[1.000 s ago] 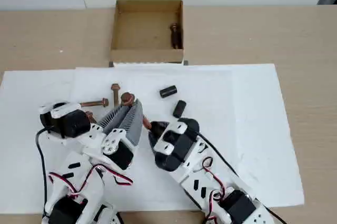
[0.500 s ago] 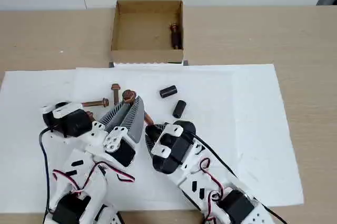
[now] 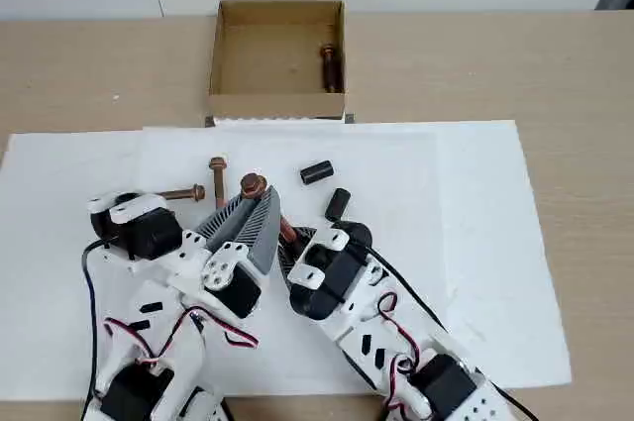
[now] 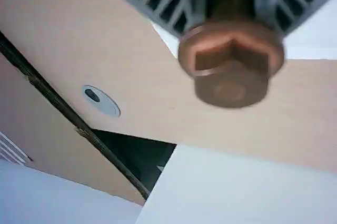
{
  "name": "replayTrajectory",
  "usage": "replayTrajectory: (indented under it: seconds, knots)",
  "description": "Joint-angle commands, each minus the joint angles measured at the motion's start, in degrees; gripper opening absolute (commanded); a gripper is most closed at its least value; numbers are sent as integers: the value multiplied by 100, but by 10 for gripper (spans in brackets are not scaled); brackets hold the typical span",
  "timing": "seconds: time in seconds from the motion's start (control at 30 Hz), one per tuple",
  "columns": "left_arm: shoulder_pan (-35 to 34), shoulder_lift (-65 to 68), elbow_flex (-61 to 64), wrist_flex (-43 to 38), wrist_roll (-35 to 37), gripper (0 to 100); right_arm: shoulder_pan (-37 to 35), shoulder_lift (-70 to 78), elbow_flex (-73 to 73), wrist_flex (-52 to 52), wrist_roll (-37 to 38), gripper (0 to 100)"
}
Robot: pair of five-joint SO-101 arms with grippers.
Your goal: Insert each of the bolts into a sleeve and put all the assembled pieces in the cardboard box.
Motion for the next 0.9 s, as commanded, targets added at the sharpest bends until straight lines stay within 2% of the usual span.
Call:
replayTrajectory:
  seconds: [0.0,0.2,0.43,0.63,0.87]
  knots:
    - [44,-62,84,-88,-18,5,31,-57,-97,-198,158,3]
    - [18,-62,92,-123,-413,5,31,-66,-105,-198,149,3]
    - [132,-62,110,-70,-440,5,31,-66,-105,-207,149,3]
    - [615,-62,110,879,-466,5,57,-66,-202,-198,158,3]
    - [695,-62,136,1609,-466,5,57,-66,-290,-198,158,3]
